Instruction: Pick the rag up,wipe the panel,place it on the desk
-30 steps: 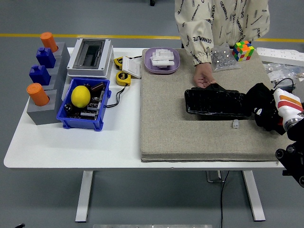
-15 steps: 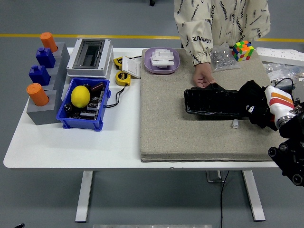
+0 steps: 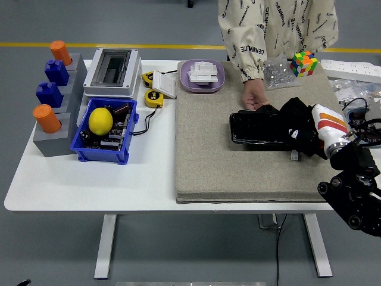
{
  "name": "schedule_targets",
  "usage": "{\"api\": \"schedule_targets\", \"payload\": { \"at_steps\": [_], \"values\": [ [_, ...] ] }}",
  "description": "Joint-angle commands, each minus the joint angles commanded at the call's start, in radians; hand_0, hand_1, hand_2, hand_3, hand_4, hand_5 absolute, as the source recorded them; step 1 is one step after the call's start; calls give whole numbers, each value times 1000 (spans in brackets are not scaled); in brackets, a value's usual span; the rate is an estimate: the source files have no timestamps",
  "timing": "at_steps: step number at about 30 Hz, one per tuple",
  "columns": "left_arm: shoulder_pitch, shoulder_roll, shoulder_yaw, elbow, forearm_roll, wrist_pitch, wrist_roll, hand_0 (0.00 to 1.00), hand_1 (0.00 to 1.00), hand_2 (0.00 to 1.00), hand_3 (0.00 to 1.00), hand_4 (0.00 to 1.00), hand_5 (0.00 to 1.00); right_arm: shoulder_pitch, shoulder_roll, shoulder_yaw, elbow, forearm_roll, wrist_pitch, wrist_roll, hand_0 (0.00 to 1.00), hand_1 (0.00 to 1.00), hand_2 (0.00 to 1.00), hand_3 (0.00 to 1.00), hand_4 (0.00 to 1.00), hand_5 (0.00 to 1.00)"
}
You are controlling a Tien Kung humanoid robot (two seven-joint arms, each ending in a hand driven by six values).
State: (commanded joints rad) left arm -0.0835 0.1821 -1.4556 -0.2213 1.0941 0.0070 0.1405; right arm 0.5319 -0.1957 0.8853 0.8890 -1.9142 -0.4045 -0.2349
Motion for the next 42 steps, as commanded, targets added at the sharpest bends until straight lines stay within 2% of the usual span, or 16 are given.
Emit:
{"api": "schedule_targets", "payload": {
  "at_steps": [27, 34, 42],
  "values": [
    [-12, 3, 5, 1, -3, 1, 1, 611, 641, 656, 562, 627, 437, 97, 169, -174, 1, 31, -4, 6, 317, 442, 492, 514, 872, 257],
    [-12, 5, 8, 2, -3, 1, 1, 611, 641, 656, 562, 627, 438, 111, 196, -216, 3, 37, -4, 6, 316, 441, 492, 514, 872, 258],
    [-13, 7, 12, 1, -4, 1, 1, 609, 641, 655, 562, 627, 438, 113, 196, -252, 3, 42, 0, 7, 316, 442, 492, 514, 873, 258]
  ]
}}
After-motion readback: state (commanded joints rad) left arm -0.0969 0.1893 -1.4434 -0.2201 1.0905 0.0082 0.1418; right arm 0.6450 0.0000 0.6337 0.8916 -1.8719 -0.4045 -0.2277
